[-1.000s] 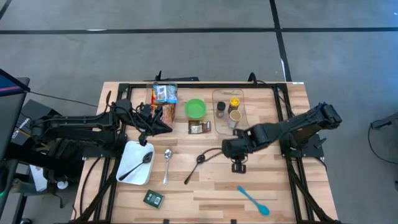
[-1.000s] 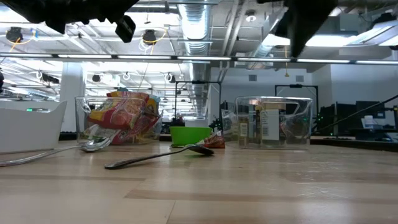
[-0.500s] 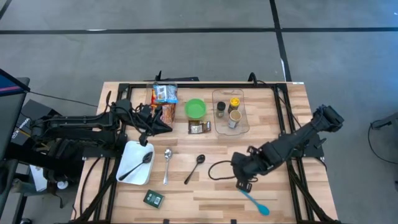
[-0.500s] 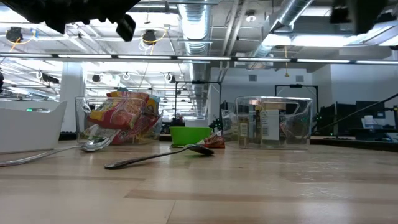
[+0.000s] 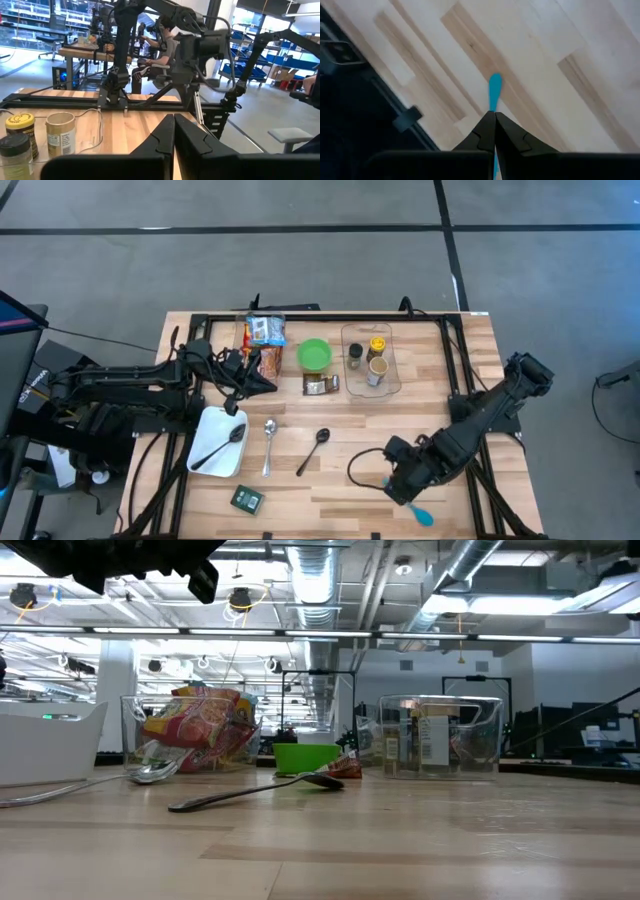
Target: Pick & Place Food Item
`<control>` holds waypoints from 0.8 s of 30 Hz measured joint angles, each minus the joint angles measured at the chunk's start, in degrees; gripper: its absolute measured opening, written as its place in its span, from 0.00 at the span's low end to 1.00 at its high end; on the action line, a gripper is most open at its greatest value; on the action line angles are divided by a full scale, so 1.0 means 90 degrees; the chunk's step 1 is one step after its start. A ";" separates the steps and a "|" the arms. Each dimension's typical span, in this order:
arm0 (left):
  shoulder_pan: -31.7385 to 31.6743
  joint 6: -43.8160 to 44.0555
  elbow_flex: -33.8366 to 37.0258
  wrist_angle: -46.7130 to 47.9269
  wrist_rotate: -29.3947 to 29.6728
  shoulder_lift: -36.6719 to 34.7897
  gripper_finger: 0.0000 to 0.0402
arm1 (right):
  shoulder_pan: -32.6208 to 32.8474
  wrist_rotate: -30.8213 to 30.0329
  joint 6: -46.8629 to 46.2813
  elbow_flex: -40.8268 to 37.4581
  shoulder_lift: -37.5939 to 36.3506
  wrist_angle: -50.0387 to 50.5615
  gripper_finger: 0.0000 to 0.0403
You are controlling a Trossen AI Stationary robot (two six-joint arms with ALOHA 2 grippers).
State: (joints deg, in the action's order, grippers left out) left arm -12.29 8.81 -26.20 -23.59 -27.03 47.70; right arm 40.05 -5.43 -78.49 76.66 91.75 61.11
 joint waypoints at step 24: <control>0.0000 -0.0154 -0.0002 0.0000 -0.0002 0.0002 0.01 | 0.0770 0.1460 -0.0602 -0.0002 0.1716 -0.0898 0.00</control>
State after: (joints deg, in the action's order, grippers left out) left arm -12.29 7.42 -26.22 -23.59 -27.05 47.72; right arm 46.98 7.70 -83.90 76.64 107.20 53.02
